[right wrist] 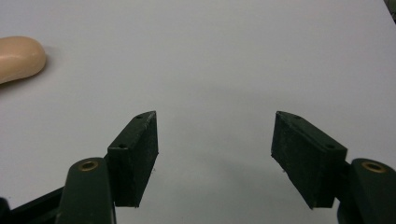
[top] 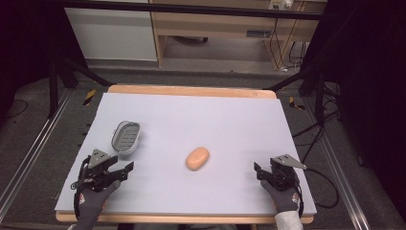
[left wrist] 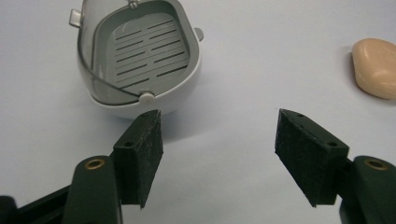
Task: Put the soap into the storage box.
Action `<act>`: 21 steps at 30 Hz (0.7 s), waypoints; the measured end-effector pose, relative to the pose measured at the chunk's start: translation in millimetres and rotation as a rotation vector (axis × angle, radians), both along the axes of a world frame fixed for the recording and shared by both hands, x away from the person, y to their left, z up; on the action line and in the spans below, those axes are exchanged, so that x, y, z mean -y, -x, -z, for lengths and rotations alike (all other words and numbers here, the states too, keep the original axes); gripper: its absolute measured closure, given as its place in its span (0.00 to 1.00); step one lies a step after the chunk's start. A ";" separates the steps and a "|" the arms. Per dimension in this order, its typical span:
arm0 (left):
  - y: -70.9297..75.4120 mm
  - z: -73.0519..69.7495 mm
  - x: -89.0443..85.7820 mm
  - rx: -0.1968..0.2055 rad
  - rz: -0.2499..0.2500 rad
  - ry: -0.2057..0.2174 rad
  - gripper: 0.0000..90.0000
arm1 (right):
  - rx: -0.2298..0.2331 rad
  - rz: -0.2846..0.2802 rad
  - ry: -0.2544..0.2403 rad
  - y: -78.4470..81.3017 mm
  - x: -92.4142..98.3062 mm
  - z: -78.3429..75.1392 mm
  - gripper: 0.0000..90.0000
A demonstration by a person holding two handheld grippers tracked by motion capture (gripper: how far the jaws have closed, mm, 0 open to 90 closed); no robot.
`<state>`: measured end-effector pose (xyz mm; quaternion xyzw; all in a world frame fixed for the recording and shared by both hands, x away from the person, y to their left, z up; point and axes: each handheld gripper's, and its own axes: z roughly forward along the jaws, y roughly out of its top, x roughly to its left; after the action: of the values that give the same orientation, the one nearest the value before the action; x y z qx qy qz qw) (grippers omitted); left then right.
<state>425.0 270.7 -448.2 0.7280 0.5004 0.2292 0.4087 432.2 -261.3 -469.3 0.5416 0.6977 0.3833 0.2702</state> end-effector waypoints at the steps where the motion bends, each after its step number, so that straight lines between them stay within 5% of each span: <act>1: -0.2 -0.3 1.6 0.003 -0.001 0.002 0.35 | -0.001 -0.002 0.000 0.0 -0.1 0.1 0.35; 21: -8.5 -20.7 14.8 0.042 0.030 0.006 0.33 | 0.008 0.003 0.008 0.4 -3.6 -0.3 0.32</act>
<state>433.5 255.9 -427.5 0.7293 0.4813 0.2371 0.4246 431.8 -257.7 -469.1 0.5401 0.6974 0.3822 0.2756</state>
